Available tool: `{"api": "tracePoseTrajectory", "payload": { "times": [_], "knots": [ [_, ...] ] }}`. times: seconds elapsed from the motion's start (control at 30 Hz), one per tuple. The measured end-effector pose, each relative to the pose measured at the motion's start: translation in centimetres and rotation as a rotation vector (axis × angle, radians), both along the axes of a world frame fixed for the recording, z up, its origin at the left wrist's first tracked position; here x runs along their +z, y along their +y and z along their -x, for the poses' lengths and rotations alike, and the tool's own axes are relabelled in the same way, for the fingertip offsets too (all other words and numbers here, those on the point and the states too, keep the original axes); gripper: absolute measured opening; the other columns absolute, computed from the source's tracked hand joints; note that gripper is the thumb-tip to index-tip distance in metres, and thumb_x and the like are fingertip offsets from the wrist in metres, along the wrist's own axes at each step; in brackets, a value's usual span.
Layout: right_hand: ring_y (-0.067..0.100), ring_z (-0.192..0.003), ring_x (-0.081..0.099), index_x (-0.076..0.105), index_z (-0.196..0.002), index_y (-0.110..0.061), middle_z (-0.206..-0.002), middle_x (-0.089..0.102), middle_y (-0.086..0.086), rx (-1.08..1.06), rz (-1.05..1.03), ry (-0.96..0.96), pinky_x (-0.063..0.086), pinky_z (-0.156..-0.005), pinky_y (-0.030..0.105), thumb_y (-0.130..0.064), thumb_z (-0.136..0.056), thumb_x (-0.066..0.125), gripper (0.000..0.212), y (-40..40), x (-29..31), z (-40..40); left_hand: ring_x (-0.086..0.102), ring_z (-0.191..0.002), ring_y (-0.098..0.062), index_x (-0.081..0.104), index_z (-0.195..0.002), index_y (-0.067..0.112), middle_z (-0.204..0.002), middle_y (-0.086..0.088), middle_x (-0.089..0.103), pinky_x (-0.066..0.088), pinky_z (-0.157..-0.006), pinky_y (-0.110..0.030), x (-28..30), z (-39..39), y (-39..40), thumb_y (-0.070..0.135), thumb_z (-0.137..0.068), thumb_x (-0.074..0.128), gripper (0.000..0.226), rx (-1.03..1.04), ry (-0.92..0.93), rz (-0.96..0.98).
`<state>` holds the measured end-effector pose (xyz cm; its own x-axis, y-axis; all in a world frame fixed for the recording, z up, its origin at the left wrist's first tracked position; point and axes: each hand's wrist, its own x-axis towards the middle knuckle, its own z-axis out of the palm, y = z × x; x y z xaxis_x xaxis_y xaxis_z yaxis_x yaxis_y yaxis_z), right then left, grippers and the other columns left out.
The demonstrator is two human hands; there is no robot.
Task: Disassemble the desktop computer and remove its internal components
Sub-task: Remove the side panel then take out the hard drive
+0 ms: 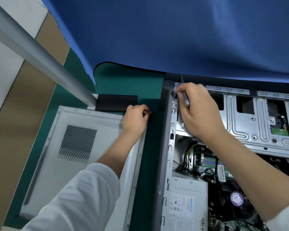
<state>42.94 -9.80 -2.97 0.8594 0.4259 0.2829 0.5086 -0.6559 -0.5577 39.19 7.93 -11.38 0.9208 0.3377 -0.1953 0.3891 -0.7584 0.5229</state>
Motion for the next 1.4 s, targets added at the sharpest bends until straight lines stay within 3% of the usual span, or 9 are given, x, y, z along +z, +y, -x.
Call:
{"api": "tracePoseTrajectory", "payload": {
  "times": [0.17,0.43,0.67,0.8,0.9,1.0,1.17,1.3,1.4],
  "knots": [
    [0.014,-0.093,0.045,0.053,-0.104,-0.018,-0.100,0.058,-0.006,0.000,0.002,-0.015,0.042,-0.068,0.033,-0.018,-0.096,0.044,0.012,0.0,0.0,0.0,0.048,-0.099,-0.026,0.070,-0.102,0.019,-0.098,-0.002,0.069,0.040,-0.080,-0.036,-0.2,-0.1,-0.3,0.026,-0.091,0.060,0.017,-0.041,-0.067,-0.116],
    [0.017,-0.092,0.048,0.054,-0.103,-0.017,-0.099,0.060,-0.005,0.005,0.010,-0.008,0.045,-0.069,0.038,-0.019,-0.095,0.044,0.013,0.0,0.2,0.0,0.046,-0.099,-0.029,0.067,-0.106,0.017,-0.103,-0.005,0.066,0.032,-0.077,-0.034,-0.6,-0.9,-0.2,0.027,-0.094,0.054,0.021,-0.072,0.000,-0.258],
    [0.014,-0.091,0.046,0.053,-0.104,-0.018,-0.099,0.059,-0.006,0.013,0.022,-0.016,0.044,-0.066,0.035,-0.019,-0.095,0.045,0.013,0.0,0.0,0.0,0.049,-0.098,-0.023,0.071,-0.103,0.019,-0.100,0.001,0.067,0.042,-0.081,-0.034,1.0,0.7,0.2,0.027,-0.092,0.059,0.018,0.022,-0.130,-0.059],
    [0.012,-0.094,0.046,0.052,-0.111,-0.020,-0.097,0.054,-0.010,-0.005,-0.018,0.012,0.037,-0.067,0.029,-0.020,-0.094,0.045,0.019,-0.1,0.0,-0.1,0.053,-0.084,-0.018,0.072,-0.097,0.016,-0.092,0.003,0.065,0.046,-0.077,-0.028,3.8,2.6,-0.3,0.021,-0.092,0.060,0.014,0.071,-0.259,0.116],
    [0.010,-0.095,0.050,0.051,-0.113,-0.021,-0.100,0.055,-0.011,-0.005,-0.131,0.103,0.038,-0.073,0.025,-0.020,-0.096,0.045,0.018,-0.5,0.3,0.1,0.053,-0.077,-0.007,0.070,-0.091,0.019,-0.089,0.007,0.063,0.041,-0.071,-0.011,6.6,4.0,-1.9,0.015,-0.090,0.062,0.009,0.128,-0.362,0.223],
    [-0.002,-0.078,0.052,0.048,-0.107,-0.029,-0.088,0.055,-0.018,-0.030,-0.352,0.195,0.037,-0.065,0.013,-0.022,-0.098,0.045,0.012,-2.0,1.1,0.9,0.055,-0.079,-0.007,0.068,-0.090,0.022,-0.090,0.003,0.064,0.044,-0.073,-0.011,9.5,4.8,-3.8,0.013,-0.089,0.063,0.010,0.148,-0.444,0.274],
    [0.008,-0.063,0.055,0.047,-0.096,-0.041,-0.076,0.058,-0.014,-0.098,-0.559,0.210,0.044,-0.058,0.019,-0.023,-0.097,0.046,0.018,-7.3,2.6,2.5,0.058,-0.094,-0.015,0.069,-0.098,0.017,-0.095,0.006,0.064,0.048,-0.087,-0.031,12.2,5.6,-7.9,0.015,-0.091,0.059,0.012,0.008,-0.485,0.145],
    [0.010,-0.058,0.056,0.049,-0.096,-0.038,-0.069,0.058,-0.012,-0.142,-0.600,0.219,0.046,-0.061,0.025,-0.028,-0.097,0.045,0.011,-13.0,2.9,3.6,0.053,-0.095,-0.018,0.070,-0.097,0.012,-0.095,0.001,0.064,0.037,-0.085,-0.018,11.9,5.8,-13.4,0.013,-0.090,0.060,0.011,-0.179,-0.510,0.029],
    [0.016,-0.055,0.055,0.050,-0.097,-0.035,-0.068,0.059,-0.007,-0.203,-0.636,0.191,0.047,-0.058,0.036,-0.031,-0.097,0.044,0.008,-16.9,2.7,4.3,0.051,-0.105,-0.018,0.069,-0.101,0.013,-0.103,0.000,0.062,0.037,-0.092,-0.020,10.9,5.6,-17.0,0.015,-0.092,0.059,0.014,-0.319,-0.462,0.032]
  ]
}}
